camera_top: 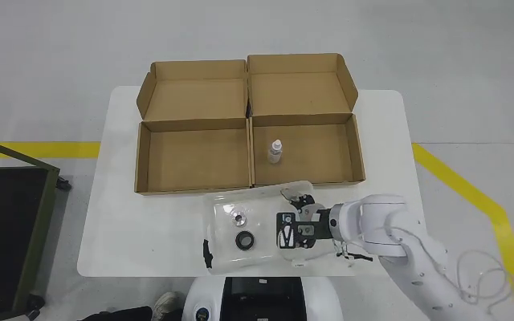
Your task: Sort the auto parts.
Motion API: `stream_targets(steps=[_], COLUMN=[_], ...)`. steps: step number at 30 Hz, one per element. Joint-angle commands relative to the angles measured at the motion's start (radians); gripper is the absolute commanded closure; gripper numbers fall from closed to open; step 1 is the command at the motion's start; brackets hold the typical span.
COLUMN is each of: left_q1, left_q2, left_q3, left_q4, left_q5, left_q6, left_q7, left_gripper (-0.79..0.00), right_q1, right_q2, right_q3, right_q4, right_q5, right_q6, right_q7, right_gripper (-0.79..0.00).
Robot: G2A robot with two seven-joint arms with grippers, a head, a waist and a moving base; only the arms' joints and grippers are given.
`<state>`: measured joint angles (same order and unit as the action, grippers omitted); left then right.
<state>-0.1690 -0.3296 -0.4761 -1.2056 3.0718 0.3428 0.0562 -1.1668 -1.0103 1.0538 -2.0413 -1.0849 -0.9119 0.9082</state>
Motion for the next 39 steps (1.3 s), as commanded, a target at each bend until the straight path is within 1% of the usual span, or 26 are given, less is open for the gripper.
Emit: stream_targets(steps=[1,3,5,10,12,13,15,16,20,22,31,34,37,38,39], left_q1=[0.000,0.000,0.000,0.000,0.000,0.000,0.000,0.000,0.000,0.000,0.000,0.000,0.000,0.000,0.000], left_q2=[0.000,0.000,0.000,0.000,0.000,0.000,0.000,0.000,0.000,0.000,0.000,0.000,0.000,0.000,0.000], left_q3=[0.000,0.000,0.000,0.000,0.000,0.000,0.000,0.000,0.000,0.000,0.000,0.000,0.000,0.000,0.000], left_q4=[0.000,0.000,0.000,0.000,0.000,0.000,0.000,0.000,0.000,0.000,0.000,0.000,0.000,0.000,0.000], left_q5=[0.000,0.000,0.000,0.000,0.000,0.000,0.000,0.000,0.000,0.000,0.000,0.000,0.000,0.000,0.000], left_q6=[0.000,0.000,0.000,0.000,0.000,0.000,0.000,0.000,0.000,0.000,0.000,0.000,0.000,0.000,0.000], left_q7=[0.000,0.000,0.000,0.000,0.000,0.000,0.000,0.000,0.000,0.000,0.000,0.000,0.000,0.000,0.000], left_gripper=[-0.785,-0.785,-0.785,-0.785,-0.785,-0.785,-0.785,-0.785,-0.785,-0.785,-0.785,-0.785,-0.785,-0.785,-0.785], right_q1=[0.000,0.000,0.001,0.006,0.008,0.010,0.013,0.016,0.025,0.031,0.069,0.078,0.085,0.087,0.088], right_q2=[0.008,0.015,0.022,0.036,0.040,0.041,0.045,0.046,0.049,0.051,0.049,0.047,0.045,0.045,0.045], right_q3=[-0.009,-0.018,-0.030,-0.048,-0.054,-0.057,-0.065,-0.070,-0.091,-0.110,-0.173,-0.186,-0.194,-0.196,-0.197], right_q4=[0.002,0.010,0.014,0.025,0.026,0.027,0.032,0.035,0.051,0.058,0.100,0.107,0.112,0.112,0.112], right_q5=[-0.003,-0.002,-0.008,-0.007,-0.011,-0.014,-0.023,-0.027,-0.049,-0.073,-0.111,-0.112,-0.109,-0.107,-0.106], right_q6=[0.005,0.008,0.011,0.020,0.023,0.025,0.029,0.031,0.034,0.037,0.049,0.054,0.059,0.060,0.061], right_q7=[0.005,0.008,0.011,0.020,0.023,0.025,0.029,0.031,0.034,0.037,0.049,0.051,0.052,0.051,0.052], right_gripper=[-0.785,-0.785,-0.723,-0.643,-0.600,-0.566,-0.533,-0.529,-0.462,-0.391,-0.357,-0.323,-0.259,-0.203,-0.169])
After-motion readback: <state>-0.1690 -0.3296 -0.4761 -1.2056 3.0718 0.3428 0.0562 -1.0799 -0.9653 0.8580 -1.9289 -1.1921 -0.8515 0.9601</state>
